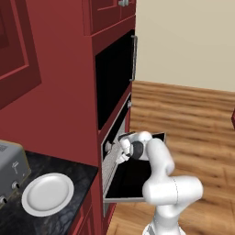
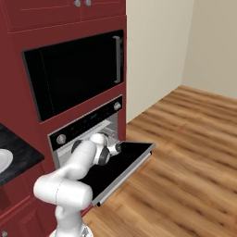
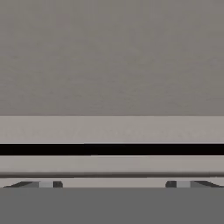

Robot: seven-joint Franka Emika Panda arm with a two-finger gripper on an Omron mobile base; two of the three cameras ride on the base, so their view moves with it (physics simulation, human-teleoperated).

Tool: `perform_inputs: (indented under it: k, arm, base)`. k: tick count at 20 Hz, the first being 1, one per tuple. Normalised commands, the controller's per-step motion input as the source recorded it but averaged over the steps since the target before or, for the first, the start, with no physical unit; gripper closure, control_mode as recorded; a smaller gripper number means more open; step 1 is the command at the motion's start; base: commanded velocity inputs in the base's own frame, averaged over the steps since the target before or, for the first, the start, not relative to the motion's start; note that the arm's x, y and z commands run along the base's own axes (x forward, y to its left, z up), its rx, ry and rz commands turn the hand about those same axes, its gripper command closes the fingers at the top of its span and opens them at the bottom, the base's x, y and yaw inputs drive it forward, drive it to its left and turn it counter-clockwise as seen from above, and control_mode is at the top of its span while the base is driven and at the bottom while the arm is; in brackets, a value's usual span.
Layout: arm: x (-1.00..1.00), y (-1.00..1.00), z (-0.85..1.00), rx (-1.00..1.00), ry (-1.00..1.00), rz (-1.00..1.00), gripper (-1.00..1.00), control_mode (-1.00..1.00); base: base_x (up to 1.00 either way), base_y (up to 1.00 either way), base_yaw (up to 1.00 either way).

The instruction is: Place the fish on the bottom rack of the oven, and slide the tray back inside. Close the oven door.

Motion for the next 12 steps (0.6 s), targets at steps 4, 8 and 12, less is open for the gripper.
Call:
perform_inputs:
  k: [4,8,12]
  arm:
    - [-0.27,-0.28,1.0,-0.04,0.0,0.0,-1.0,-1.0]
    - [-0.54,-0.37,1.0,-0.06,0.0,0.0,-1.0,-1.0]
    - [-0.8,-0.59,1.0,-0.05,0.0,-0.05,-1.0,-1.0]
  base:
    - [0.0,0.0,0.0]
    - [0.0,0.0,0.0]
    - [0.0,0.0,0.0]
